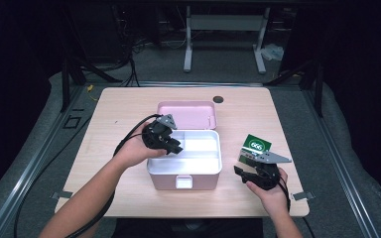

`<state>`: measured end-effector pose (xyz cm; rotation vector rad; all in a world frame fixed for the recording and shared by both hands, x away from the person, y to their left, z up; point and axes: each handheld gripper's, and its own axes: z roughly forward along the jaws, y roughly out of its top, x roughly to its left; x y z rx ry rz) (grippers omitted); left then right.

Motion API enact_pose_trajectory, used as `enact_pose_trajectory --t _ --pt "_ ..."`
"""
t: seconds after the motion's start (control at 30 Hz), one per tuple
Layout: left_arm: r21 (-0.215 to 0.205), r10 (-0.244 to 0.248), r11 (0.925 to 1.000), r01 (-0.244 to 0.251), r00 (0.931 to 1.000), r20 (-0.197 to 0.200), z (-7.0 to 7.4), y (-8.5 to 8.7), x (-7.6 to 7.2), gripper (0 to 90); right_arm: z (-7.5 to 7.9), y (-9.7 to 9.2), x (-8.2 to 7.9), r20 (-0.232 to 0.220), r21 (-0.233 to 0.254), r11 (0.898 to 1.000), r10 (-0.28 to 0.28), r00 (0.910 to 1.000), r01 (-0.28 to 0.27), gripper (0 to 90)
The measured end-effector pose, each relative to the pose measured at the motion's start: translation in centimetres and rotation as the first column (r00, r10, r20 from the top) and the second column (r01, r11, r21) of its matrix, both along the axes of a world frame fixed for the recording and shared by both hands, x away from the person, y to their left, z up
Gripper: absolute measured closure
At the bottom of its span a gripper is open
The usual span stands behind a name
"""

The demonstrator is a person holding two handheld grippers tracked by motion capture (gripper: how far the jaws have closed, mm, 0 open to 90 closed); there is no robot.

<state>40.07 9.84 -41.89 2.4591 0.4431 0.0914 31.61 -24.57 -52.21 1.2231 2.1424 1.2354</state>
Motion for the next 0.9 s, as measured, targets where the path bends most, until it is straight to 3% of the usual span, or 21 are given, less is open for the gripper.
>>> enact_pose_trajectory --t 0.17,0.27,0.47,0.5,0.53,0.6,0.8,0.9 --pt "0.069 -0.033 0.9971 0.034 0.9994 -0.006 -0.1 -0.7 0.2 71.9 0.0 0.0 0.0 -0.004 0.001 1.000 0.002 1.0000 -0.002 41.1" --pt "0.136 -0.058 0.9889 0.058 0.9983 -0.003 -0.2 -1.3 0.3 71.9 0.0 0.0 0.0 -0.003 0.000 1.000 0.004 1.0000 -0.004 41.1" --pt "0.212 -0.095 0.9727 0.095 0.9954 -0.012 0.1 -2.3 0.6 77.8 0.0 -0.1 0.0 -0.005 0.004 1.000 0.006 1.0000 -0.005 41.1" --pt "0.234 -0.105 0.9667 0.104 0.9945 -0.010 0.1 -2.5 0.7 79.0 0.0 -0.1 0.0 -0.004 0.003 1.000 0.005 1.0000 -0.005 41.1" --pt "0.234 -0.105 0.9667 0.104 0.9945 -0.010 0.1 -2.5 0.7 79.9 0.0 -0.1 0.0 -0.004 0.004 1.000 0.004 1.0000 -0.004 41.1" --pt "0.291 -0.128 0.9481 0.128 0.9916 -0.018 0.2 -3.0 1.0 81.2 0.0 -0.1 0.1 -0.003 0.004 1.000 0.005 1.0000 -0.005 41.1" --pt "0.380 -0.191 0.9042 0.194 0.9804 -0.046 0.3 -4.4 1.2 85.3 -0.1 -0.2 0.1 -0.008 0.006 1.000 0.008 0.9999 -0.008 41.1" --pt "0.424 -0.219 0.8770 0.225 0.9736 -0.064 0.4 -5.0 1.4 86.2 -0.1 -0.1 0.1 -0.010 0.010 1.000 0.003 0.9999 -0.002 41.1"
